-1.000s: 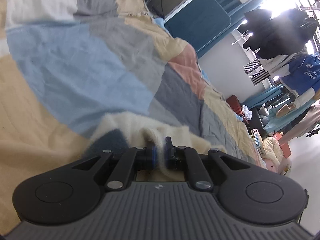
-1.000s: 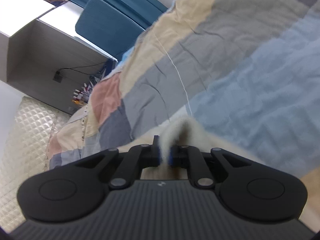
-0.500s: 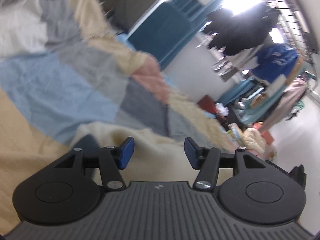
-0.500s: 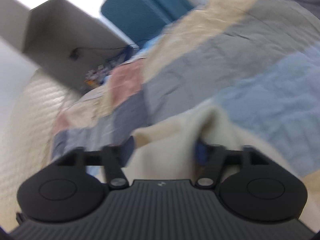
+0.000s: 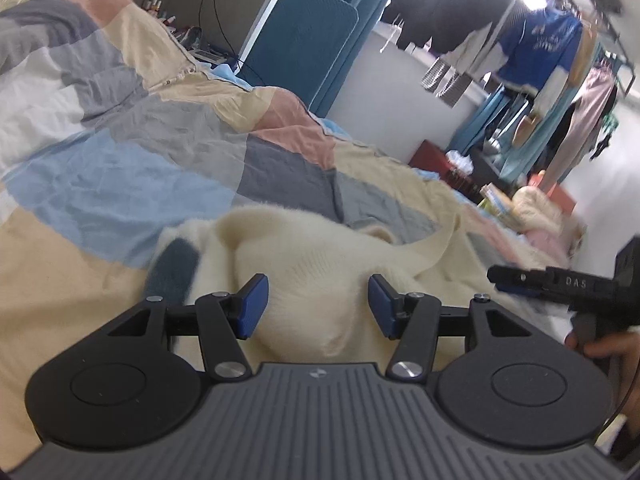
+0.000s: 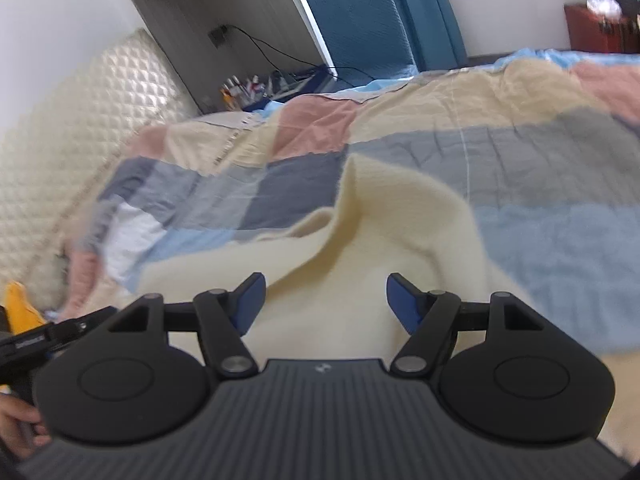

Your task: Fold large clothes

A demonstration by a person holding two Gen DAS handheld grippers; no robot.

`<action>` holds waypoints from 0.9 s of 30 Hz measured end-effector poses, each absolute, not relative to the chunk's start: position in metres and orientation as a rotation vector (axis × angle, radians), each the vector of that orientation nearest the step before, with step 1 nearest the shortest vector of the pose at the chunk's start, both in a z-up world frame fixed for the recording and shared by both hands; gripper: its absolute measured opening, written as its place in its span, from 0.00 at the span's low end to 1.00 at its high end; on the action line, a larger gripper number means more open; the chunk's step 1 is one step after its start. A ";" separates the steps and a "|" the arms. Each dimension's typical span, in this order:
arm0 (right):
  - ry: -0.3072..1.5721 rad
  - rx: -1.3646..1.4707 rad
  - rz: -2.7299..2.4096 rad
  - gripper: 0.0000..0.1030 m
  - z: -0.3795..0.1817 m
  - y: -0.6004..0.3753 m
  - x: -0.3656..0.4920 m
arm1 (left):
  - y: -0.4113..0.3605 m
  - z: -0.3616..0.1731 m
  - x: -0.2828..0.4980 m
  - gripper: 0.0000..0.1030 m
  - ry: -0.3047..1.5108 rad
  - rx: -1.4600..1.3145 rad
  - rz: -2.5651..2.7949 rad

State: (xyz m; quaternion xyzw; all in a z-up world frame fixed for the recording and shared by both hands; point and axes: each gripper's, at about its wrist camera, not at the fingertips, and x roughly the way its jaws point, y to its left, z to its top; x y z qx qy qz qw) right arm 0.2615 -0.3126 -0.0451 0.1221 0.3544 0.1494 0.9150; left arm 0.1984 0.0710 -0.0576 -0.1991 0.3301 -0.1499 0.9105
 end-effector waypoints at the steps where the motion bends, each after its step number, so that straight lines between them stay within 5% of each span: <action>1: 0.727 0.197 0.299 0.68 -0.046 -0.311 0.266 | 0.069 -0.061 0.205 0.59 0.695 -0.411 -0.303; 8: 0.809 0.077 0.264 0.66 -0.086 -0.308 0.306 | 0.061 -0.087 0.247 0.51 0.788 -0.455 -0.280; 10: 0.815 0.054 0.293 0.66 -0.091 -0.301 0.312 | 0.059 -0.092 0.256 0.43 0.792 -0.448 -0.268; 13: 0.824 0.003 0.296 0.67 -0.096 -0.290 0.321 | 0.060 -0.098 0.272 0.09 0.790 -0.465 -0.232; 15: 0.826 -0.020 0.303 0.67 -0.101 -0.284 0.324 | 0.069 -0.102 0.282 0.08 0.782 -0.530 -0.233; 18: 0.834 -0.076 0.298 0.45 -0.109 -0.277 0.327 | 0.086 -0.102 0.284 0.07 0.728 -0.654 -0.258; 20: 0.836 -0.091 0.329 0.22 -0.109 -0.275 0.328 | 0.097 -0.098 0.283 0.06 0.670 -0.718 -0.276; 23: 0.808 -0.087 0.347 0.03 -0.102 -0.278 0.326 | 0.118 -0.094 0.282 0.05 0.600 -0.806 -0.251; 27: 0.694 0.008 0.289 0.03 -0.076 -0.299 0.323 | 0.136 -0.096 0.285 0.05 0.601 -0.851 -0.230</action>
